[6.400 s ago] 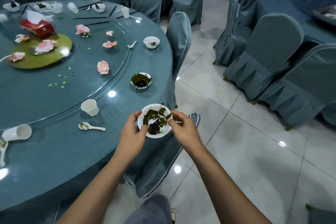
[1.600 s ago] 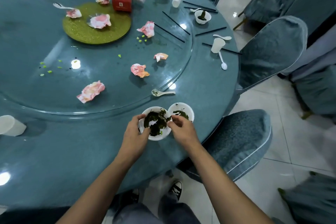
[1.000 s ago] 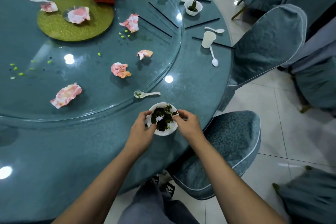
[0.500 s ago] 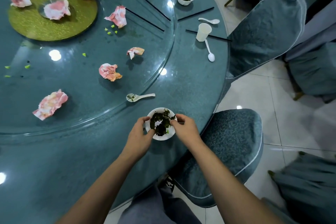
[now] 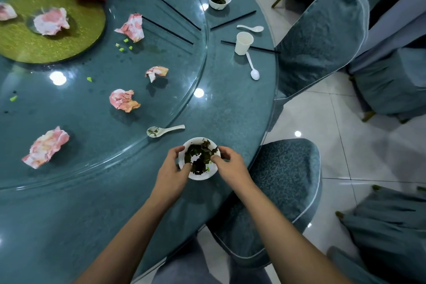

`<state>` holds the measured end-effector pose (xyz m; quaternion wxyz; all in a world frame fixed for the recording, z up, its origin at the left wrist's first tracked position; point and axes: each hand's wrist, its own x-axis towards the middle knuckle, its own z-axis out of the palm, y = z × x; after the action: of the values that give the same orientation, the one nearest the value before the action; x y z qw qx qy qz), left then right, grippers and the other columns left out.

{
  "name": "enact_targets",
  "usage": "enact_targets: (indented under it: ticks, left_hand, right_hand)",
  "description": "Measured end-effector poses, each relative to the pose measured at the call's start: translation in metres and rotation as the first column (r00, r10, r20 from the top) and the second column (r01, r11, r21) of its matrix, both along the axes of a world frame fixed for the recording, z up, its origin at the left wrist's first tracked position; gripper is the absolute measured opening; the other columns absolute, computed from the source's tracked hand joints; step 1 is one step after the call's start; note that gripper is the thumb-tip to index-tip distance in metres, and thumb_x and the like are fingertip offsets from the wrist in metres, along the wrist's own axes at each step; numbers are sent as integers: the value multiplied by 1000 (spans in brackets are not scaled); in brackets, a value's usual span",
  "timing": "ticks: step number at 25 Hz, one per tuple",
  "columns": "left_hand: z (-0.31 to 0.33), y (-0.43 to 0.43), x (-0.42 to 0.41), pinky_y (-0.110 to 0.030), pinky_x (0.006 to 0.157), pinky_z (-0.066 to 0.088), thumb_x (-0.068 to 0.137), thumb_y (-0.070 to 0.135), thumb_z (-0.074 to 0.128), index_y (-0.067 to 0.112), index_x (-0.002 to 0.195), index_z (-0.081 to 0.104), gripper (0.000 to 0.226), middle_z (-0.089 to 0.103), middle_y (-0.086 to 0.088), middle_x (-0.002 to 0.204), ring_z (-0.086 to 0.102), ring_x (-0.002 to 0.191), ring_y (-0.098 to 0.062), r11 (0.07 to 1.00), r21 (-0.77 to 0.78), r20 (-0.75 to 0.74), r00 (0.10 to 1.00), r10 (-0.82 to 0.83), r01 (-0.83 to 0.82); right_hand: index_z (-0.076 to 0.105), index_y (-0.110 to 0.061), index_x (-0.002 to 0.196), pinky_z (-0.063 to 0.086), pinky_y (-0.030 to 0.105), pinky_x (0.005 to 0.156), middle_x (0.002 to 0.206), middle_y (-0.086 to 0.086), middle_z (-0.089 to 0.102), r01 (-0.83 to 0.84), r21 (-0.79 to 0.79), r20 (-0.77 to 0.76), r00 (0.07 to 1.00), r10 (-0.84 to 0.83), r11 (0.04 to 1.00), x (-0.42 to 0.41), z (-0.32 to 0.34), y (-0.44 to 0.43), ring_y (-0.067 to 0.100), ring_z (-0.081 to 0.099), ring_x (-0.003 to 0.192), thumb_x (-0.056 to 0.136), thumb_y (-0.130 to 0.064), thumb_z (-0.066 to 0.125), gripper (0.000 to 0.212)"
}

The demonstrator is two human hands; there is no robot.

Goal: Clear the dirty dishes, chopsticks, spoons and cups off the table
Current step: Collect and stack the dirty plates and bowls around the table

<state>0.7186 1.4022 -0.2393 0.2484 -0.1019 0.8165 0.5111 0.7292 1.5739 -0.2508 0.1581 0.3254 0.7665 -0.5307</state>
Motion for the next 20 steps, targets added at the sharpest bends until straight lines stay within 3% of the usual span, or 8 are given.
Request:
enact_targets:
  ticks: [5, 9, 12, 17, 20]
  left_hand:
    - [16, 28, 1, -52, 88, 56, 91, 22, 61, 42, 125, 53, 40, 60, 22, 92, 70, 92, -27, 1000, -6, -22, 1000, 4, -4]
    - [28, 62, 7, -53, 90, 57, 71, 48, 57, 60, 109, 51, 41, 60, 28, 109, 72, 93, -23, 995, 78, -56, 996, 66, -61]
    - [40, 94, 17, -52, 93, 57, 68, 50, 56, 64, 107, 50, 41, 60, 32, 114, 73, 96, -18, 987, 113, -77, 990, 121, -112]
    - [60, 156, 27, -52, 96, 55, 70, 46, 57, 58, 111, 55, 43, 66, 33, 103, 73, 96, -20, 977, 127, -139, 973, 186, -169]
    - [74, 195, 30, -50, 98, 55, 76, 40, 59, 49, 118, 55, 43, 64, 26, 117, 72, 98, -15, 975, 138, -184, 963, 197, -173]
  right_hand:
    - [67, -25, 120, 52, 29, 94, 107, -8, 71, 31, -8, -92, 995, -31, 999, -1, 13, 30, 12, 67, 101, 88, -23, 69, 32]
    - [69, -25, 119, 55, 32, 94, 106, -8, 72, 9, -31, -155, 988, -14, 999, -3, 25, 65, 12, 68, 100, 88, -23, 69, 31]
    - [70, -24, 121, 56, 34, 96, 108, -7, 73, -25, -63, -183, 983, 14, 998, -1, 35, 96, 10, 68, 100, 89, -22, 69, 32]
    - [71, -29, 117, 56, 40, 97, 104, -9, 74, -81, -60, -236, 970, 64, 995, -1, 53, 157, 11, 70, 99, 84, -32, 68, 33]
    - [72, -32, 111, 57, 44, 95, 101, -8, 76, -77, -91, -266, 963, 50, 993, -4, 62, 192, 13, 71, 97, 77, -36, 67, 34]
